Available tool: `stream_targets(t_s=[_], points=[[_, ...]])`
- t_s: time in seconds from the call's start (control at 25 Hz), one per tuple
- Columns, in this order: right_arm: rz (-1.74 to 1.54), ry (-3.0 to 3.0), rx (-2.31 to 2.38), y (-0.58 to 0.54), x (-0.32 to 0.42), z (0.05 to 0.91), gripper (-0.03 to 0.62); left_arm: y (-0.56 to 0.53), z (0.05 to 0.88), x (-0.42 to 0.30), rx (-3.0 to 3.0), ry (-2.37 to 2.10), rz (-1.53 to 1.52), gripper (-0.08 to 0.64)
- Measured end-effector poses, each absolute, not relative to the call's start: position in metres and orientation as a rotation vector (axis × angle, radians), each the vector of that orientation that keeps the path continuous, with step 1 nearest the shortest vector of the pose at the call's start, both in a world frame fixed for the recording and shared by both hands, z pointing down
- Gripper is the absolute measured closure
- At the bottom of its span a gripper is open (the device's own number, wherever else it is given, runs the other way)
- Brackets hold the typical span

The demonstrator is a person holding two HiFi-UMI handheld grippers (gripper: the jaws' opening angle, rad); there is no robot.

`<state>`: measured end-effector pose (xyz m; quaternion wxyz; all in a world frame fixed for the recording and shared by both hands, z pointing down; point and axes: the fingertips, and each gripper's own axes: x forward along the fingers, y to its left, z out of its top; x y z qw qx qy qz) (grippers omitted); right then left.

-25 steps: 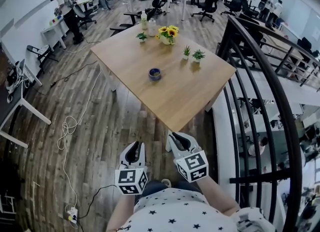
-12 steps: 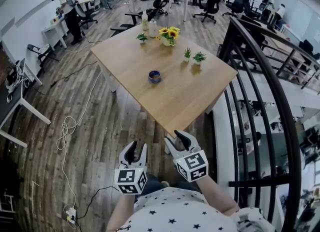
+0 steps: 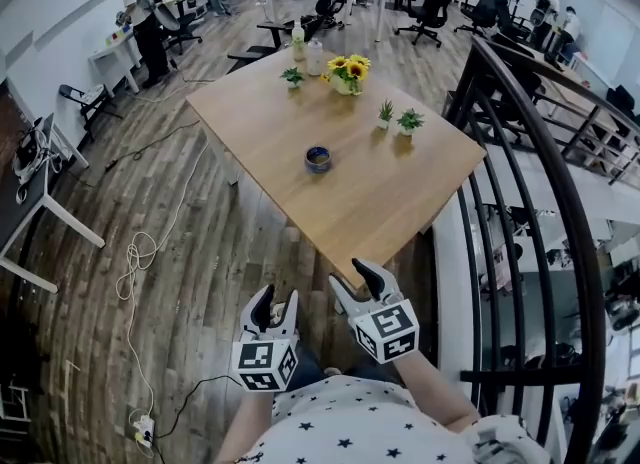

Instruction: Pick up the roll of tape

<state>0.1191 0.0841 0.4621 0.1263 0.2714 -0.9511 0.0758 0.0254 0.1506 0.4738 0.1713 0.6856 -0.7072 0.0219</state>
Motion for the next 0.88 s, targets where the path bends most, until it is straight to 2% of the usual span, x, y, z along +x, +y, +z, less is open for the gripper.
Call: stream_targets(t_s=[0.88], points=[[0.238, -2.717, 0.972, -0.077, 0.010, 0.463, 0.402, -0.010, 0.472, -0.097, 2.026, -1.927, 0.108, 0.387]])
